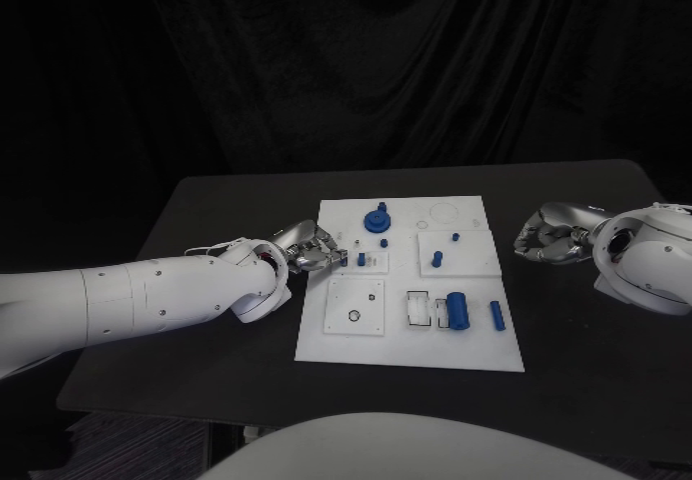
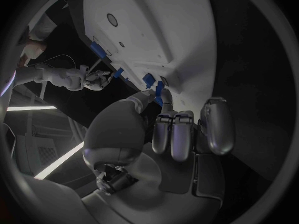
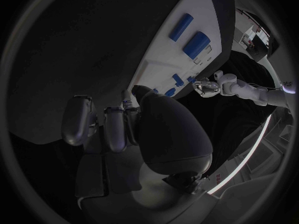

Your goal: Assemble the parts on the task board

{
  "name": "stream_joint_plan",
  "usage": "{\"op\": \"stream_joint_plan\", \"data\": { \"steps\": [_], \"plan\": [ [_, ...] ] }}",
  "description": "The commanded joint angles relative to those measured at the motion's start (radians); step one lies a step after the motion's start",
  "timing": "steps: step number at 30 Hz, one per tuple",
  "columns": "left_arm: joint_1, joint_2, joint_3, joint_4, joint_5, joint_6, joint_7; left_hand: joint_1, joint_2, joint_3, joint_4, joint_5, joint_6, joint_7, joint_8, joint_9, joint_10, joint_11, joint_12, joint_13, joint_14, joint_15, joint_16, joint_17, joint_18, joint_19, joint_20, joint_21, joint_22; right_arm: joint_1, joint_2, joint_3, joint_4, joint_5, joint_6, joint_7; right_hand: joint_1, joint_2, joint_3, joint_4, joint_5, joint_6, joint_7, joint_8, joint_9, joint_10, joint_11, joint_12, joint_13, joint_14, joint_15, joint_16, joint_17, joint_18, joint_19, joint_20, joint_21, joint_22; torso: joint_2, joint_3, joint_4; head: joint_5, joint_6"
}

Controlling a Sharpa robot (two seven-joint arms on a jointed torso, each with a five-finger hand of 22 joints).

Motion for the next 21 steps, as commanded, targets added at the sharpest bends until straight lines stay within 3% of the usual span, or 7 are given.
{"op": "stream_joint_plan", "data": {
  "steps": [1,21],
  "plan": [
    [-0.004,0.003,0.001,0.001,0.002,-0.034,0.049,0.006,0.002,-0.006,0.001,0.007,-0.006,0.002,0.005,0.022,0.106,0.0,-0.004,0.263,0.104,0.002,0.003,0.263,-0.009,0.012,-0.003,-0.005,0.173,-0.001,-0.001,0.001,0.001,-0.003,-0.006,-0.012,0.004,-0.006,0.007,-0.001,0.005,-0.01,0.0,-0.005,-0.002,-0.007,-0.004,-0.008,0.062,0.026,-0.007,-0.004,-0.002,0.01,-0.008,0.002,-0.005,0.155,0.0,0.0001,-0.0011,0.0,0.0],
    [-0.008,0.006,0.001,-0.004,0.002,-0.028,0.043,0.007,0.003,-0.006,0.003,0.016,-0.006,0.002,0.006,0.021,0.106,0.0,-0.004,0.263,0.104,0.003,0.003,0.263,-0.008,0.011,-0.003,-0.007,0.172,-0.001,-0.002,0.001,0.001,-0.002,-0.003,-0.014,0.004,-0.006,0.007,-0.001,0.005,-0.01,0.0,-0.005,-0.002,-0.007,-0.004,-0.008,0.062,0.026,-0.007,-0.004,-0.002,0.01,-0.008,0.002,-0.005,0.155,0.0,0.0003,-0.0004,-0.002,0.0]
  ]
}}
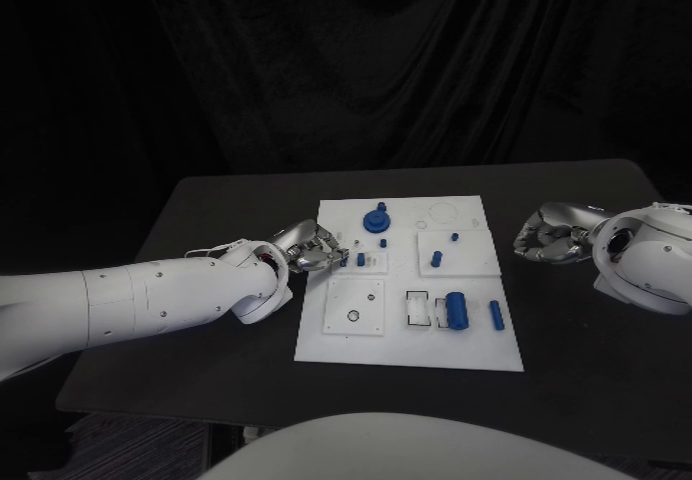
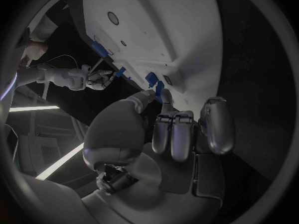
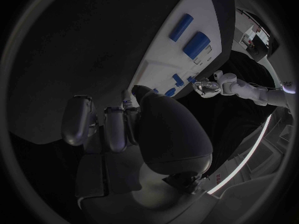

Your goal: Assemble the parts on the task board

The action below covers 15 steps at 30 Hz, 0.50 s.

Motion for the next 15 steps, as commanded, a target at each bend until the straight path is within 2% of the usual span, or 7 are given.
{"op": "stream_joint_plan", "data": {
  "steps": [1,15],
  "plan": [
    [-0.002,0.001,0.001,0.0,0.002,-0.006,0.011,0.007,0.003,-0.003,0.001,0.006,-0.006,0.002,0.006,0.021,0.106,0.0,-0.004,0.263,0.104,0.003,0.003,0.263,-0.009,0.011,-0.002,-0.002,0.173,-0.001,-0.001,0.001,0.001,-0.002,-0.003,-0.015,0.004,-0.006,0.007,-0.001,0.005,-0.01,0.0,-0.005,-0.002,-0.004,0.0,-0.003,0.062,0.026,-0.007,-0.004,-0.001,0.01,-0.008,0.002,-0.005,0.155,0.0,0.0003,0.0005,0.0,0.0],
    [-0.004,0.0,0.001,-0.003,0.002,0.004,-0.001,0.007,0.003,-0.003,0.001,0.007,-0.007,0.002,0.006,0.021,0.106,0.0,-0.004,0.263,0.104,0.003,0.003,0.263,-0.009,0.011,-0.002,-0.003,0.172,-0.001,0.0,0.001,0.001,-0.002,0.0,-0.016,0.004,-0.007,0.008,-0.001,0.005,-0.011,0.0,-0.005,-0.002,-0.004,-0.001,-0.004,0.062,0.026,-0.008,-0.003,0.0,0.011,-0.008,0.001,-0.006,0.155,0.0,0.0003,0.0002,0.002,0.0]
  ]
}}
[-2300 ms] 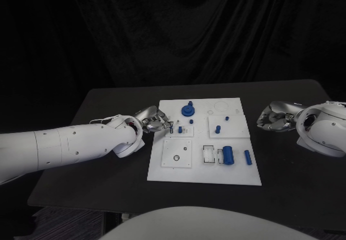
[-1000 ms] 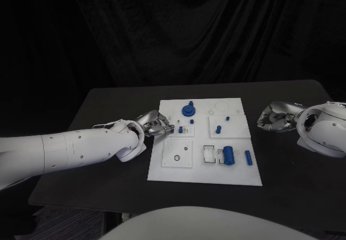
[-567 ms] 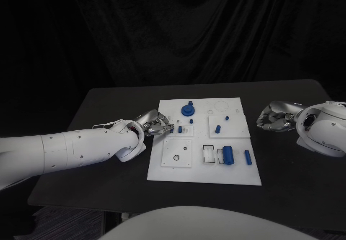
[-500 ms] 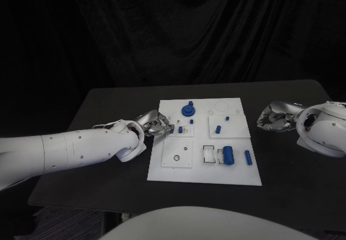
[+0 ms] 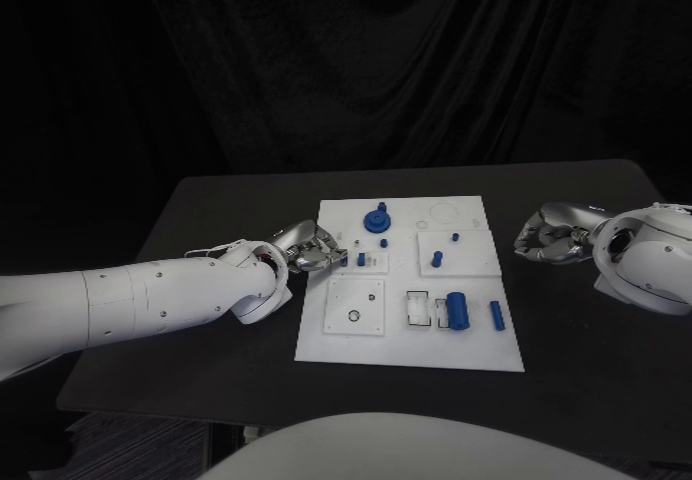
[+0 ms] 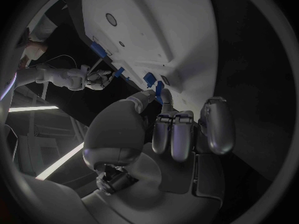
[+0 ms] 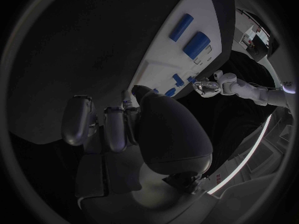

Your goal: Assemble the parts on the task board

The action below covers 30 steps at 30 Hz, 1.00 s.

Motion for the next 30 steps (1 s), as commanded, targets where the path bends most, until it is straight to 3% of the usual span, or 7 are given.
{"op": "stream_joint_plan", "data": {
  "steps": [1,30],
  "plan": [
    [-0.002,0.002,0.001,0.0,0.002,0.002,0.003,0.008,0.003,-0.003,0.001,0.004,-0.007,0.002,0.006,0.021,0.106,0.0,-0.004,0.263,0.104,0.003,0.003,0.263,-0.008,0.011,-0.002,-0.003,0.172,-0.001,-0.001,0.001,0.001,-0.002,-0.001,-0.015,0.004,-0.007,0.008,-0.001,0.005,-0.004,0.0,-0.005,-0.001,-0.004,-0.001,-0.004,0.062,0.026,-0.008,-0.003,0.0,0.01,-0.008,0.001,-0.006,0.155,0.0,0.0001,-0.0006,0.001,0.0],
    [-0.004,0.012,0.001,-0.019,0.002,0.039,-0.013,0.009,0.003,-0.003,0.002,0.008,-0.008,0.002,0.007,0.021,0.106,0.0,-0.004,0.263,0.104,0.003,0.003,0.263,-0.008,0.01,-0.002,-0.005,0.172,-0.001,0.001,0.001,0.001,0.001,0.002,-0.015,0.004,-0.007,0.008,-0.001,0.005,-0.004,0.0,-0.005,-0.001,-0.004,-0.001,-0.004,0.062,0.026,-0.008,-0.003,0.0,0.01,-0.008,0.001,-0.006,0.155,0.0,-0.0001,0.0,0.002,0.0]
  ]
}}
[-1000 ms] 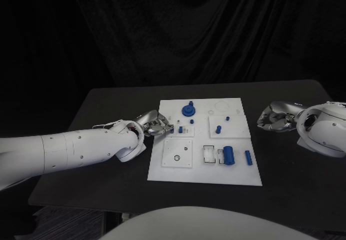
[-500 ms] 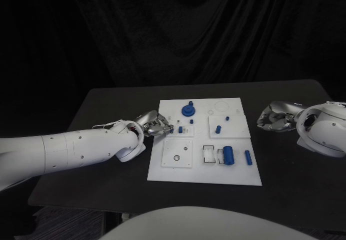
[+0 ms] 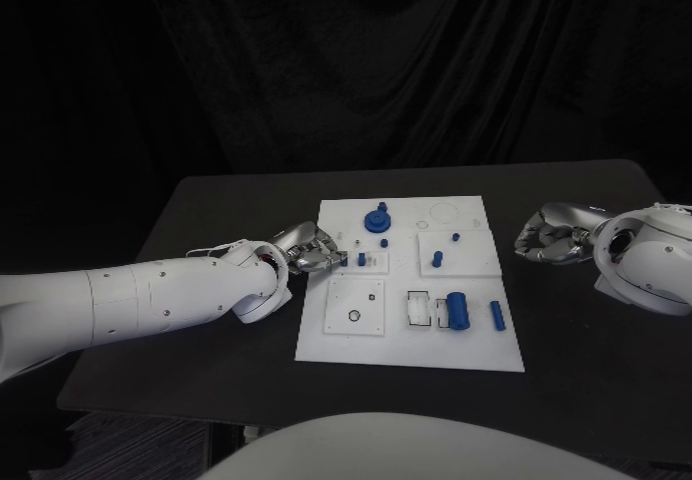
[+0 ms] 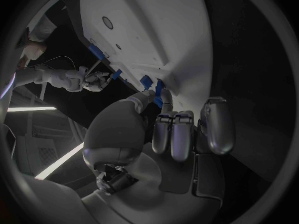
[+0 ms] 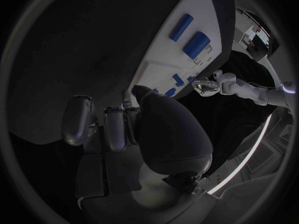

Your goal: Assemble the parts on the task board

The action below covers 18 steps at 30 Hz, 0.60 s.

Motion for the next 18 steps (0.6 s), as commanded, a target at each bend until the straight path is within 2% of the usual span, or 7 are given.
{"op": "stream_joint_plan", "data": {
  "steps": [1,7,10,13,17,18],
  "plan": [
    [-0.002,0.003,0.001,0.0,0.002,0.017,-0.002,0.009,0.003,-0.003,0.002,0.004,-0.008,0.002,0.007,0.021,0.106,0.0,-0.004,0.263,0.104,0.003,0.003,0.263,-0.008,0.01,-0.002,-0.005,0.172,-0.001,0.0,0.001,0.001,0.0,0.002,-0.015,0.004,-0.007,0.008,-0.001,0.005,-0.004,0.0,-0.005,-0.001,-0.004,-0.001,-0.004,0.062,0.026,-0.008,-0.003,-0.001,0.011,-0.008,0.001,-0.006,0.155,0.0,0.0001,0.0004,0.001,0.0],
    [-0.002,0.004,0.001,-0.001,0.002,0.022,-0.004,0.009,0.003,-0.003,0.002,0.004,-0.008,0.003,0.007,0.021,0.106,0.0,-0.004,0.263,0.104,0.003,0.003,0.263,-0.008,0.01,-0.002,-0.008,0.171,-0.001,0.0,0.001,0.001,0.0,0.003,-0.015,0.004,-0.007,0.008,-0.001,0.005,-0.004,0.0,-0.005,-0.001,-0.004,-0.001,-0.004,0.062,0.026,-0.008,-0.003,-0.001,0.011,-0.008,0.001,-0.006,0.155,0.0,0.0001,-0.0001,0.002,0.0],
    [-0.003,0.004,0.001,-0.001,0.002,0.023,-0.001,0.005,0.001,-0.009,0.009,-0.011,-0.011,0.005,0.006,0.02,0.106,0.002,-0.004,0.263,0.104,0.004,0.003,0.263,-0.008,0.009,-0.001,-0.008,0.171,-0.001,0.0,0.001,0.001,0.0,0.004,-0.015,0.004,-0.007,0.008,-0.001,0.005,-0.004,0.0,-0.005,-0.001,-0.004,-0.001,-0.004,0.062,0.026,-0.008,-0.003,-0.001,0.011,-0.008,0.001,-0.006,0.155,0.0,0.0,-0.0002,0.004,0.0],
    [-0.003,0.005,0.001,0.0,0.002,0.026,0.003,-0.014,0.0,-0.032,0.036,-0.063,-0.011,0.008,0.007,0.019,0.106,0.005,-0.004,0.263,0.104,0.007,0.003,0.263,-0.008,0.008,0.001,-0.01,0.171,-0.001,0.0,0.001,0.001,0.0,0.004,-0.015,0.004,-0.007,0.008,-0.001,0.005,-0.004,0.0,-0.005,-0.001,-0.004,-0.001,-0.004,0.062,0.026,-0.008,-0.003,-0.001,0.011,-0.008,0.001,-0.006,0.155,0.0,0.0,0.0,0.004,0.0],
    [-0.003,0.005,0.001,0.0,0.002,0.03,0.008,-0.053,-0.006,-0.097,0.098,-0.159,-0.008,0.014,0.006,0.016,0.106,0.01,-0.004,0.263,0.104,0.012,0.003,0.263,-0.008,0.008,0.006,-0.011,0.171,-0.001,0.0,0.001,0.001,0.0,0.005,-0.016,0.003,-0.006,0.008,0.0,0.005,-0.003,-0.001,-0.004,-0.001,-0.004,0.0,-0.005,0.061,0.025,-0.008,-0.004,-0.002,0.011,-0.008,0.0,-0.008,0.154,-0.001,0.0003,0.0,0.005,0.0],
    [-0.003,0.005,0.001,0.0,0.002,0.031,0.009,-0.057,-0.007,-0.106,0.106,-0.168,-0.008,0.014,0.006,0.016,0.106,0.011,-0.004,0.263,0.104,0.012,0.003,0.263,-0.008,0.008,0.006,-0.01,0.171,-0.001,0.001,0.001,0.001,0.0,0.005,-0.016,0.003,-0.006,0.008,0.0,0.005,-0.003,-0.001,-0.004,-0.001,-0.004,0.0,-0.005,0.061,0.025,-0.008,-0.004,-0.002,0.011,-0.008,0.0,-0.008,0.154,0.0,0.0004,0.0,0.005,0.0]
  ]
}}
